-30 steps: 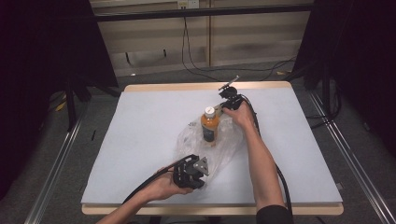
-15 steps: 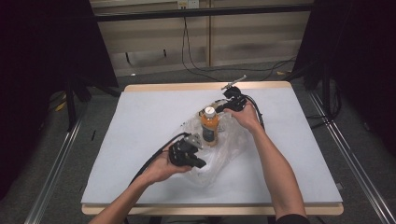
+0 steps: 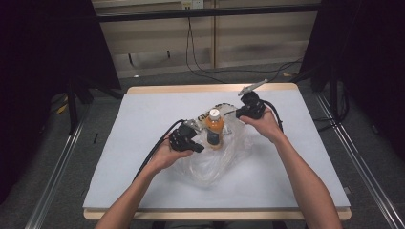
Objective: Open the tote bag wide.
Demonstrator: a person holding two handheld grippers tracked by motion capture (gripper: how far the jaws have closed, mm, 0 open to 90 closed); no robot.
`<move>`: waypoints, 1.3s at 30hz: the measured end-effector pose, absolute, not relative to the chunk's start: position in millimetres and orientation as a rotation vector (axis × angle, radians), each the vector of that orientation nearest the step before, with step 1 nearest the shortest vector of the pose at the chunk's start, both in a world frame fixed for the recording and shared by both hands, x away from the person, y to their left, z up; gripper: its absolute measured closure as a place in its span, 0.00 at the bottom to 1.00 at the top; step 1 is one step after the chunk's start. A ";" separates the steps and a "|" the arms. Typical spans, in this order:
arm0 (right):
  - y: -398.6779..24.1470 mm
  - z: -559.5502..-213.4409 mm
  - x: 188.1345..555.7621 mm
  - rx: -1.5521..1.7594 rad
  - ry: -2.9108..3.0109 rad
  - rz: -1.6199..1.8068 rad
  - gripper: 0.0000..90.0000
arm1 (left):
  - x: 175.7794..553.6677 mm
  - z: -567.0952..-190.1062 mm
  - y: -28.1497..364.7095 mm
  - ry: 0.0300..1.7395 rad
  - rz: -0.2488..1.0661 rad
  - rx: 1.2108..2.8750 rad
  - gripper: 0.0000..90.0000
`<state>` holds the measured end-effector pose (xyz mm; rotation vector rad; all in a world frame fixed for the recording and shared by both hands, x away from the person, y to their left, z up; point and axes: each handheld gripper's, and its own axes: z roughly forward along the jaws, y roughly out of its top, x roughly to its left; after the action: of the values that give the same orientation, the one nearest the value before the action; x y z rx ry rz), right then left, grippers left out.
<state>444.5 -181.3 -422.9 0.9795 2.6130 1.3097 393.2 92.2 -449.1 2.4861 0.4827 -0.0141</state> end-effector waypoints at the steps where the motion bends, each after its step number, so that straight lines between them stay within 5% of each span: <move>1: -179.6 -430.3 441.0 0.976 2.635 1.275 1.00 | 394.0 -450.8 92.6 0.491 -0.005 2.513 1.00; 10: -191.8 -479.2 408.8 0.986 2.686 1.083 1.00 | 404.6 -465.7 115.4 0.599 0.043 2.485 1.00; 19: -234.6 -480.3 403.4 1.081 2.554 1.026 1.00 | 418.5 -472.1 147.8 0.706 0.038 2.375 1.00; 31: -204.4 -483.3 403.8 1.054 2.532 1.095 1.00 | 412.7 -470.9 141.5 0.651 0.051 2.393 1.00; 39: -213.9 -463.1 400.4 1.099 2.430 1.270 1.00 | 406.0 -458.9 154.3 0.663 0.054 2.202 1.00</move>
<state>400.4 -213.9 -463.1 1.0990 2.4295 1.2701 406.0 154.3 -458.9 2.2021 0.6631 0.0542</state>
